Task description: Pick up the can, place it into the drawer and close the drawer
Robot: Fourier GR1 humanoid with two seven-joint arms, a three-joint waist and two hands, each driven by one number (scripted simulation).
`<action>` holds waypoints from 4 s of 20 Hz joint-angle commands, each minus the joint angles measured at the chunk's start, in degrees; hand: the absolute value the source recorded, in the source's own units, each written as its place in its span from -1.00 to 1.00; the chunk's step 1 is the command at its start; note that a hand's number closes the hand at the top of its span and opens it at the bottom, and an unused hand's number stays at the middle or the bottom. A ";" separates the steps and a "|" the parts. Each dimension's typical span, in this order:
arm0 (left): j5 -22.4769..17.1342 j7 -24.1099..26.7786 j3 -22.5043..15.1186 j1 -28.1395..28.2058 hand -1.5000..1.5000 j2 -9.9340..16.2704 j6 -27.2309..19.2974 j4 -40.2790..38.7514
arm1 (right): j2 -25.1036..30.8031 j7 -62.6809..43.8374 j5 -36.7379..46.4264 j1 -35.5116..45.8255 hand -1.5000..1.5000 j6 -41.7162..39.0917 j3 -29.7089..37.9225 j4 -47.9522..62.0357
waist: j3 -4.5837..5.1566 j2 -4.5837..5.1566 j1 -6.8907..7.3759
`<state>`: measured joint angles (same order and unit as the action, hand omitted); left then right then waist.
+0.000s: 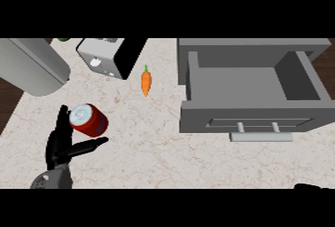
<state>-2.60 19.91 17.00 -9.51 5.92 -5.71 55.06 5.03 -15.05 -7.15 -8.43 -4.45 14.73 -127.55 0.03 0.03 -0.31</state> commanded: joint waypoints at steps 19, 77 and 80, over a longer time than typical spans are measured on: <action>-1.88 19.09 3.66 -19.35 -1.00 8.21 7.28 -39.92 | 1.10 -0.73 -0.99 1.96 -1.00 -2.96 2.58 0.59 | 0.10 0.39 -0.97; -7.99 -31.00 -22.76 -59.05 1.00 -5.92 -15.49 -5.66 | 0.22 -4.34 4.31 4.76 -1.00 0.47 2.33 -2.52 | -0.05 0.12 -0.73; -9.47 -33.98 -23.38 -63.11 1.00 -5.92 -17.32 -5.82 | 1.72 -0.30 -0.05 4.75 -1.00 -1.82 6.31 1.79 | -0.09 0.04 -0.72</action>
<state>-11.92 -10.33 -6.88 -66.97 0.00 -21.41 50.58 6.35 -18.84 -5.41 -3.52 -4.98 19.02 -129.20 -0.02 0.06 -1.11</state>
